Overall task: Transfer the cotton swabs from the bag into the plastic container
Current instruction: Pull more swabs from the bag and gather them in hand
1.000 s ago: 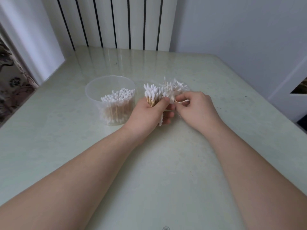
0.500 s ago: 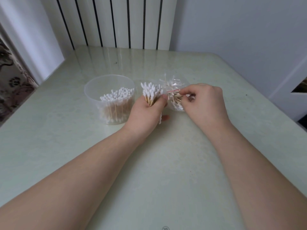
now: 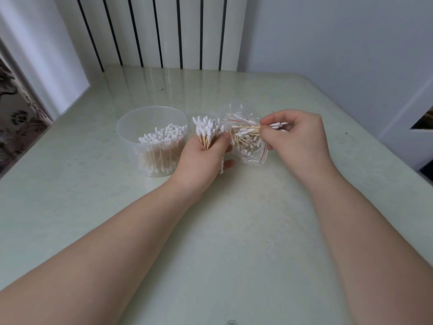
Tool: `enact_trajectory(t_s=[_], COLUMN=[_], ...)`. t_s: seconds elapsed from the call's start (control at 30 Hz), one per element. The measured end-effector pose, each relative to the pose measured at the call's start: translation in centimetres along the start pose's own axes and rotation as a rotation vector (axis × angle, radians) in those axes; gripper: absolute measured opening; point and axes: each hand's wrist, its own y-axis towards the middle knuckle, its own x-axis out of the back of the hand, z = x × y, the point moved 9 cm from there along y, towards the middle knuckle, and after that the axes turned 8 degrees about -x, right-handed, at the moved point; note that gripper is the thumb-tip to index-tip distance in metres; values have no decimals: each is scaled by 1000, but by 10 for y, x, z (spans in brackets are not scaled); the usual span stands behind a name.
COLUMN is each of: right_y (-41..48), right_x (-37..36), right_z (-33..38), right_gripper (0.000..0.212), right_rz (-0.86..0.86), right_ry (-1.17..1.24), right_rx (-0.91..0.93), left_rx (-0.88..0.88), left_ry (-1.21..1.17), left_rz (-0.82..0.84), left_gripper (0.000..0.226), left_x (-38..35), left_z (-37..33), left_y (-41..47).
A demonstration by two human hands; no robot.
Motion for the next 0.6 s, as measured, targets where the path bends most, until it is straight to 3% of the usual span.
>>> enact_trajectory(t_s=[0.1,0.27,0.43,0.6], right_y=[1,-4,-4,1], right_x=[-7,-25,-27,-24], right_z=[-4,-9,-6,-12], right_gripper=[20,19,20,15], right_rz=[122,308,310,294], right_ry=[122,27,187,330], right_rx=[-64,-77,-79,-136], left_rx=[13,-41,-92,-115], left_ry=[-64,-34,102,164], left_rz=[-4,91,251,268], left_gripper=[14,16,12,14], left_x=[1,-6,-19,-18], left_z=[0,-8,-11,-14], left_y=[0,-2,-8,-8])
